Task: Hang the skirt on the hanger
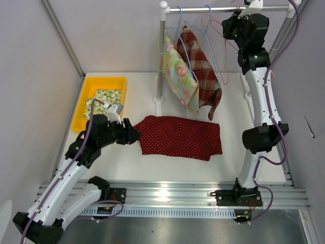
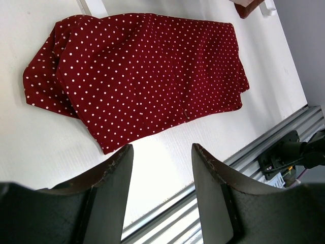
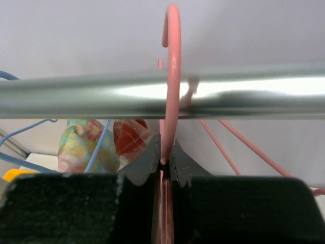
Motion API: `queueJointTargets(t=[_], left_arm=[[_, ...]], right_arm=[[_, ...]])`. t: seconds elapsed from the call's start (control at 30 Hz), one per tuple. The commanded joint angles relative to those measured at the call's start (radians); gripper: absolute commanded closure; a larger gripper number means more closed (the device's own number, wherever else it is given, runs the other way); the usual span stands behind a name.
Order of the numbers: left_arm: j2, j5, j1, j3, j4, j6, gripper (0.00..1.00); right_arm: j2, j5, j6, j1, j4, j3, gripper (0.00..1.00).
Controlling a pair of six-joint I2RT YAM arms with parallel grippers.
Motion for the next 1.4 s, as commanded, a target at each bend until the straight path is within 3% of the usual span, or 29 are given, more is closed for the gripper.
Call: queueJointTargets(t=[0.0, 0.3, 0.47, 0.77, 0.9, 1.0, 1.23, 1.37], left_arm=[[-0.014, 0.001, -0.005, 0.031, 0.008, 0.023, 0.45], [-0.019, 0.002, -0.005, 0.026, 0.005, 0.026, 0.45], [-0.006, 0.022, -0.005, 0.026, 0.018, 0.024, 0.45], [0.011, 0.027, -0.005, 0.030, 0.033, 0.027, 0.45], [0.023, 0.038, -0.005, 0.046, 0.044, 0.027, 0.44], [0.024, 0.045, -0.005, 0.067, 0.042, 0.024, 0.44], [0.018, 0.048, -0.007, 0.124, 0.021, 0.021, 0.43], [0.000, 0.041, -0.005, 0.144, -0.005, 0.015, 0.43]], right_arm=[[-0.025, 0.023, -0.016, 0.000, 0.053, 0.076, 1.00], [-0.125, 0.069, -0.059, -0.007, -0.019, 0.011, 1.00], [-0.293, 0.103, -0.065, -0.012, 0.040, -0.230, 1.00], [-0.485, 0.160, -0.032, -0.021, -0.044, -0.327, 1.00], [-0.704, 0.186, -0.010, -0.029, -0.069, -0.494, 1.00], [-0.853, 0.099, 0.020, -0.031, -0.122, -0.562, 1.00], [-1.065, -0.303, 0.146, -0.031, -0.309, -0.670, 1.00], [-1.099, -0.562, 0.194, -0.031, -0.372, -0.733, 1.00]])
